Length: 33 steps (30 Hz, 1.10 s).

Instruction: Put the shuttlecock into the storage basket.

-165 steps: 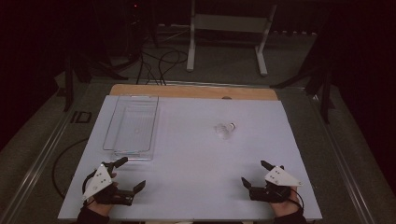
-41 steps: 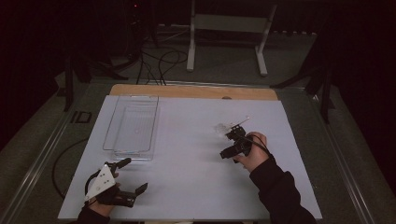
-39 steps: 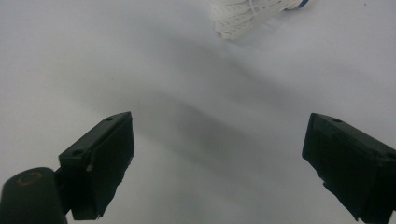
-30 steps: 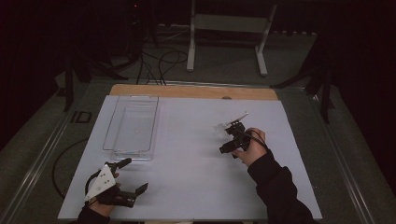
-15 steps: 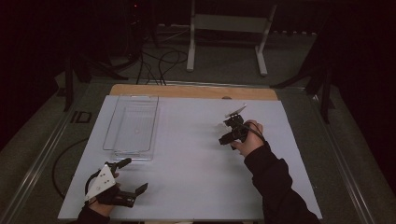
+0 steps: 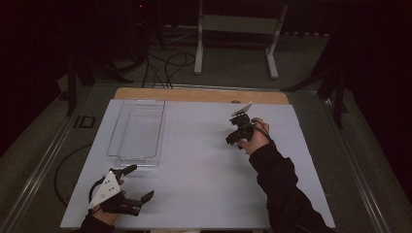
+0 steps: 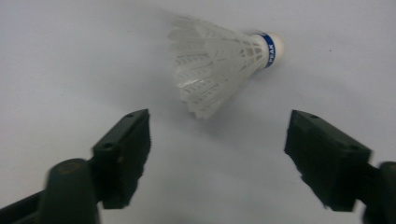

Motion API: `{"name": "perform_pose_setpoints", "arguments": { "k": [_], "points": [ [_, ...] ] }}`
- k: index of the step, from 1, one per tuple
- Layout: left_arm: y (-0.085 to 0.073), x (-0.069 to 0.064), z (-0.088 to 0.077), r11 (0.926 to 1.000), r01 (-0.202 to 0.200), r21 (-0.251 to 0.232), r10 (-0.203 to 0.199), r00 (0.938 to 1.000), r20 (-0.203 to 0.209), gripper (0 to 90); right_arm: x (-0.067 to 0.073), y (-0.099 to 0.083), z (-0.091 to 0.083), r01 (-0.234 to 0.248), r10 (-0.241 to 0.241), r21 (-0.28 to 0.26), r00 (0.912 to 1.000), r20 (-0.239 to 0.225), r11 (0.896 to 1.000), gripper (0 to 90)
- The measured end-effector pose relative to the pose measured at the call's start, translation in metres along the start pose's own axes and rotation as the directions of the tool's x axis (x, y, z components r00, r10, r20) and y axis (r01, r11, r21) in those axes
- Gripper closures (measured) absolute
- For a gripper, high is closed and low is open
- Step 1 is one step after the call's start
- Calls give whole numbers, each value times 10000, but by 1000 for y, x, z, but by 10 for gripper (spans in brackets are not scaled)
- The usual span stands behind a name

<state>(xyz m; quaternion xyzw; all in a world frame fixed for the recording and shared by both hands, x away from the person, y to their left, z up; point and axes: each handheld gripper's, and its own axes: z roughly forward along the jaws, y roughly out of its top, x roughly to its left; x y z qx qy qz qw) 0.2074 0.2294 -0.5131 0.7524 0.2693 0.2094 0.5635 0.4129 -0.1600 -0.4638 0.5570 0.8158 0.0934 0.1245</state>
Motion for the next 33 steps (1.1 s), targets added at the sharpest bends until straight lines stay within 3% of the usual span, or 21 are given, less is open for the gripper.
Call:
{"name": "perform_pose_setpoints", "arguments": {
  "k": [8,12,21,33],
  "points": [
    [0,0,1,10000,-21,35,21,10000,34,1,1,9,12,-254,247,285,9993,274,9993,271],
    [-1,0,1,10000,-31,72,31,10000,41,1,3,12,17,-380,357,492,9983,470,9981,366],
    [-1,1,1,10000,3,60,-3,10000,79,2,6,18,28,-687,633,733,9953,738,9949,454],
    [-1,1,1,10000,23,70,-24,9999,135,1,4,22,40,-1135,1029,1083,9898,988,9876,707]
  ]
}}
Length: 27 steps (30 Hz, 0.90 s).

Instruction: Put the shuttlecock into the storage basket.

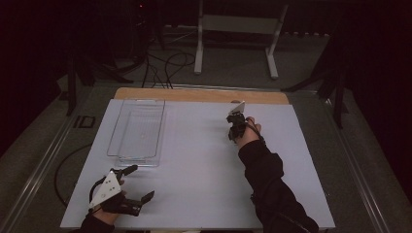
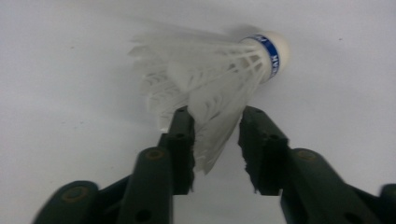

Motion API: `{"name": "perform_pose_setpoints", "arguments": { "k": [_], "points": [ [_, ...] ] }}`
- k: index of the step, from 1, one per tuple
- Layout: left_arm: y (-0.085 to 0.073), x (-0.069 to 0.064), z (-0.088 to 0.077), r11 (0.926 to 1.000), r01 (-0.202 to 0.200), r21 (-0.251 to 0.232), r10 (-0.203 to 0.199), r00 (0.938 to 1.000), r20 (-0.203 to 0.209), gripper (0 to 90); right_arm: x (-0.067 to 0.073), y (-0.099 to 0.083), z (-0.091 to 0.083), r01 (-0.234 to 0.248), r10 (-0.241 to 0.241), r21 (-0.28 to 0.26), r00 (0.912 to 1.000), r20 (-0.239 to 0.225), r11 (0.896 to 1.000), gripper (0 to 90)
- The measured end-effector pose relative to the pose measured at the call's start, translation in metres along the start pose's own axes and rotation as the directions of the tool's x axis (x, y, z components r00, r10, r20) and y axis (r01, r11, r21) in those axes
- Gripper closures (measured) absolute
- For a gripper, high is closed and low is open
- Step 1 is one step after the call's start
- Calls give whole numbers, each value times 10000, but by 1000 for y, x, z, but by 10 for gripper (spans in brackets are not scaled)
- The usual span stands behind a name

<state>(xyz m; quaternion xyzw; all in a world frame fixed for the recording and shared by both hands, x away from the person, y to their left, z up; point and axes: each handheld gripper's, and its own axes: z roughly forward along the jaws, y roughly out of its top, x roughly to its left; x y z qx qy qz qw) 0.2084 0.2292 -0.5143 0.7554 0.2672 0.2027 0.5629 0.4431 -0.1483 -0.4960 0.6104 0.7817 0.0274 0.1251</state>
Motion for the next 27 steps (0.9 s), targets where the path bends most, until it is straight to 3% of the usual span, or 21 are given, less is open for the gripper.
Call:
{"name": "perform_pose_setpoints", "arguments": {
  "k": [5,7,16,19,22,24,27],
  "points": [
    [0,0,1,10000,-25,38,25,10000,27,1,-3,1,-1,-28,28,46,10000,37,10000,810],
    [0,-1,1,10000,-28,47,28,10000,40,1,-7,1,-2,49,-52,145,9998,205,9999,898],
    [0,-1,2,9999,-79,94,79,10000,24,1,-18,0,-8,259,-258,107,9997,-52,9996,900],
    [0,0,2,9999,-62,113,62,10000,24,1,-20,-1,-19,740,-741,-158,9972,-66,9971,900],
    [0,0,2,10000,-30,92,30,10000,36,1,-21,-1,-22,861,-864,-228,9962,-111,9960,900],
    [0,0,1,10000,-33,78,33,10000,20,1,-24,-2,-25,891,-901,-255,9949,-456,9957,900],
    [0,0,1,10000,-40,86,40,10000,20,1,-26,-4,-27,1130,-1134,-107,9916,-618,9935,900]
  ]
}}
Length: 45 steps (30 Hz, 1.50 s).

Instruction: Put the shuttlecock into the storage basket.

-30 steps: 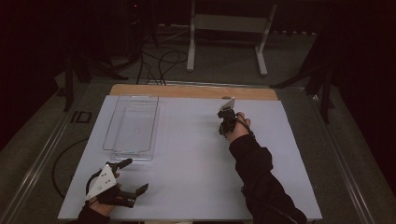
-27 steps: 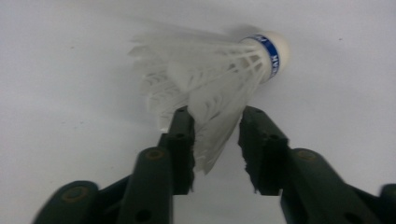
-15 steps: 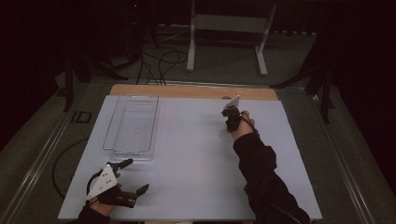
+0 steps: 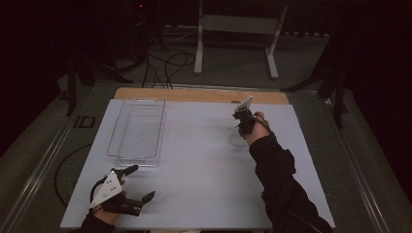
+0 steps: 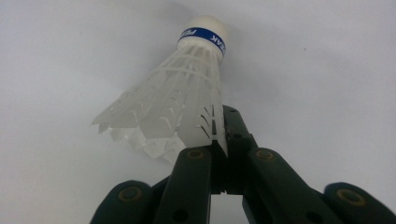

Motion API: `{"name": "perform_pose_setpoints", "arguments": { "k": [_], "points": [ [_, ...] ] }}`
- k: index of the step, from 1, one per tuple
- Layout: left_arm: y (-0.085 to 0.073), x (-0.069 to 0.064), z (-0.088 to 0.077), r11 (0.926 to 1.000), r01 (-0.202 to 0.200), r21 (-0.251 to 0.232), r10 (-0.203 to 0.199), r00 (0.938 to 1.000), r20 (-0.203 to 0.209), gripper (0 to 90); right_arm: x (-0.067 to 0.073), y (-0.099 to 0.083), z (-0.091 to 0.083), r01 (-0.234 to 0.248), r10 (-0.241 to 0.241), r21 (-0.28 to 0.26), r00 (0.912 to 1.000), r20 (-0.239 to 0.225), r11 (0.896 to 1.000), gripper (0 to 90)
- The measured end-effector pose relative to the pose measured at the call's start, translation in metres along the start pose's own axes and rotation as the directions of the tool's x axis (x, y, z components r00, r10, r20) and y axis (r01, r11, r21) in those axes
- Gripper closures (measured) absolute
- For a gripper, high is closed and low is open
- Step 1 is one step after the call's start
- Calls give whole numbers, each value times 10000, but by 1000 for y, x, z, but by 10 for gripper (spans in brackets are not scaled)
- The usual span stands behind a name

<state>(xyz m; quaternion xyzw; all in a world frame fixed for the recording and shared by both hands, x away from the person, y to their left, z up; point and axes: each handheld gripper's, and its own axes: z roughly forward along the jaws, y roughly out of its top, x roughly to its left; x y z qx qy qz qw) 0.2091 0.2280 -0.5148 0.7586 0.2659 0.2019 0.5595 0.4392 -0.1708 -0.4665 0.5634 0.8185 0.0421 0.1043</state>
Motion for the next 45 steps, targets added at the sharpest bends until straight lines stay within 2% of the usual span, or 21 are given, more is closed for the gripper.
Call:
{"name": "perform_pose_setpoints", "arguments": {
  "k": [2,7,14,17,20,24,25,26,27,28,29,30,31,32,33,35,37,38,40,42,45],
  "points": [
    [0,0,0,10000,3,3,-3,10000,0,1,-2,-2,-2,84,-85,-68,10000,-44,9999,900],
    [0,0,0,10000,13,-6,-13,10000,-12,1,-4,-11,-6,921,-923,-100,9952,-331,9957,900],
    [0,0,1,10000,-14,32,14,10000,-22,1,-13,-20,-9,1274,-1291,-320,9899,-593,9913,900],
    [0,0,1,10000,-34,51,34,10000,-40,1,-16,-24,-11,1469,-1502,-438,9851,-843,9882,900],
    [0,0,1,10000,-42,72,43,10000,-20,1,-17,-30,-12,1939,-1989,-518,9726,-1200,9796,900],
    [0,0,1,10000,-20,46,20,10000,-28,1,-18,-36,-13,2197,-2255,-577,9659,-1275,9739,900],
    [0,0,1,10000,-34,66,35,10000,-26,1,-19,-40,-17,2458,-2553,-826,9573,-1357,9658,900],
    [0,0,1,10000,-40,64,40,10000,-28,1,-19,-40,-17,2458,-2553,-826,9573,-1357,9658,900],
    [0,0,1,10000,-46,67,46,10000,-32,1,-18,-42,-20,2812,-2951,-1080,9441,-1472,9535,900],
    [0,-1,1,10000,-53,66,53,10000,-36,1,-18,-42,-20,2812,-2951,-1080,9441,-1472,9535,900],
    [0,0,1,10000,-43,60,43,10000,-37,1,-17,-45,-23,3194,-3354,-1215,9302,-1490,9398,900],
    [0,0,1,10000,-42,74,43,10000,-53,1,-17,-46,-24,3307,-3479,-1223,9225,-1675,9358,900],
    [0,0,1,10000,-30,68,31,10000,-73,1,-17,-46,-24,3307,-3479,-1223,9225,-1675,9358,900],
    [0,0,1,10000,-1,56,2,10000,-76,1,-17,-48,-26,3676,-3870,-1336,9055,-1740,9203,900],
    [0,1,1,10000,-10,56,10,10000,-79,1,-17,-50,-26,3794,-3991,-1319,8965,-1923,9158,900],
    [0,0,1,10000,-23,59,23,10000,-80,1,-16,-51,-27,3894,-4092,-1324,8907,-1980,9115,900],
    [0,0,1,10000,-44,87,45,10000,-67,1,-15,-54,-28,4342,-4560,-1418,8620,-2212,8896,900],
    [0,0,1,10000,-37,92,37,10000,-69,1,-15,-55,-28,4484,-4710,-1461,8533,-2237,8818,900],
    [0,0,2,10000,-32,80,32,10000,-57,1,-14,-57,-29,4753,-4972,-1472,8394,-2198,8674,900],
    [1,-1,2,10000,-60,74,61,9999,-83,1,-14,-58,-31,4821,-5069,-1586,8328,-2227,8617,900],
    [1,-1,2,9999,-64,82,64,10000,-74,1,-12,-61,-33,5093,-5388,-1785,8112,-2270,8419,900]
  ]
}}
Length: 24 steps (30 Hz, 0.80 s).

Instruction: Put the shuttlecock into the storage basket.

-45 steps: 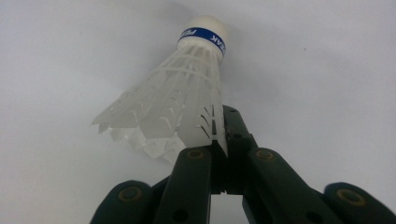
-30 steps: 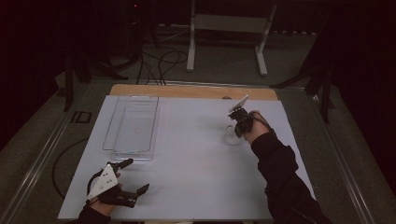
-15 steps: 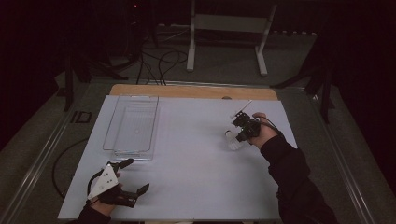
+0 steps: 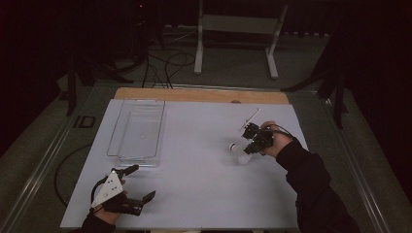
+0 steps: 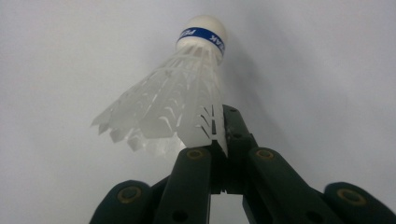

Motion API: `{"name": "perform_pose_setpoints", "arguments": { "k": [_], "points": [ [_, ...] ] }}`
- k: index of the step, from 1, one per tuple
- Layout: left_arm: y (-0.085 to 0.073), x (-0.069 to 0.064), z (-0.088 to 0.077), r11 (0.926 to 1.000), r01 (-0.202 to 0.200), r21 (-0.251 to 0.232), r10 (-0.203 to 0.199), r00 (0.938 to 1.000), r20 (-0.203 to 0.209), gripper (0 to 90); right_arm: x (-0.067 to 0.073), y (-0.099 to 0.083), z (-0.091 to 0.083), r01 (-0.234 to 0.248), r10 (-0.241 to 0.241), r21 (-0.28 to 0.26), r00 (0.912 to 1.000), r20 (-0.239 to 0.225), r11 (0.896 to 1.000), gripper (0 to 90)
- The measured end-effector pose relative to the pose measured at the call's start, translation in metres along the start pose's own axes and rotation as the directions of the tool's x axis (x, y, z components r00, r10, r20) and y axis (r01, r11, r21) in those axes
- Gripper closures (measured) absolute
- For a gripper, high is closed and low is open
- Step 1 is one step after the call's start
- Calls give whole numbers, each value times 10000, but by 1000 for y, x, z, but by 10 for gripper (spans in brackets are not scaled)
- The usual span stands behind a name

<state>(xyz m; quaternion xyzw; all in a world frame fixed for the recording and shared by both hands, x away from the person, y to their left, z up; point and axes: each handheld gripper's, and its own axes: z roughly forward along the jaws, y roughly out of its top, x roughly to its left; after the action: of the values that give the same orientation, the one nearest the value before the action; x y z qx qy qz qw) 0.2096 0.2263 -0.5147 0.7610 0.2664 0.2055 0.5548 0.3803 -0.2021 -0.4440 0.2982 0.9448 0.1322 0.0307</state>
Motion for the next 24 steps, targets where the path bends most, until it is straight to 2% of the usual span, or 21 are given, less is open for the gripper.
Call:
{"name": "perform_pose_setpoints", "arguments": {
  "k": [1,2,3,5,7,8,9,11,12,14,15,17,18,24],
  "points": [
    [0,0,0,10000,4,14,-4,10000,15,1,3,-1,-1,314,-315,-77,9994,-130,9995,900],
    [0,0,0,10000,2,36,-2,10000,33,1,3,-1,-1,314,-315,-77,9994,-130,9995,900],
    [0,0,0,10000,-10,55,10,10000,41,1,5,-1,-1,694,-695,-36,9975,-136,9976,900],
    [0,0,1,10000,-5,52,5,10000,64,1,7,-2,-1,766,-765,1,9970,-151,9971,900],
    [0,0,1,10000,-5,57,5,10000,63,1,9,-3,0,1094,-1093,26,9939,-152,9940,900],
    [0,0,1,10000,2,65,-2,10000,69,1,10,-3,0,1126,-1125,43,9934,-205,9936,900],
    [0,0,1,10000,2,57,-3,10000,64,1,12,-5,0,1415,-1417,-81,9890,-414,9899,900],
    [0,-1,1,10000,-5,51,5,10000,58,1,14,-5,-1,1492,-1494,-81,9878,-437,9888,900],
    [0,-1,1,10000,-4,53,4,10000,66,1,17,-6,-1,1737,-1743,-147,9827,-627,9847,900],
    [0,-1,1,10000,-18,90,17,10000,64,1,19,-6,-2,1858,-1869,-219,9801,-666,9823,900],
    [0,-1,1,9999,-18,105,17,10000,76,1,24,-6,-4,2061,-2078,-283,9748,-812,9781,900],
    [1,-2,1,9999,-70,132,68,9999,132,1,25,-6,-5,2140,-2165,-374,9725,-862,9761,900],
    [1,-2,1,9999,-73,136,71,9999,154,1,28,-6,-6,2303,-2341,-478,9671,-1001,9719,900],
    [3,-4,2,9997,-136,216,131,9996,257,1,42,-3,-7,2777,-2807,-413,9522,-1204,9598,900]
  ]
}}
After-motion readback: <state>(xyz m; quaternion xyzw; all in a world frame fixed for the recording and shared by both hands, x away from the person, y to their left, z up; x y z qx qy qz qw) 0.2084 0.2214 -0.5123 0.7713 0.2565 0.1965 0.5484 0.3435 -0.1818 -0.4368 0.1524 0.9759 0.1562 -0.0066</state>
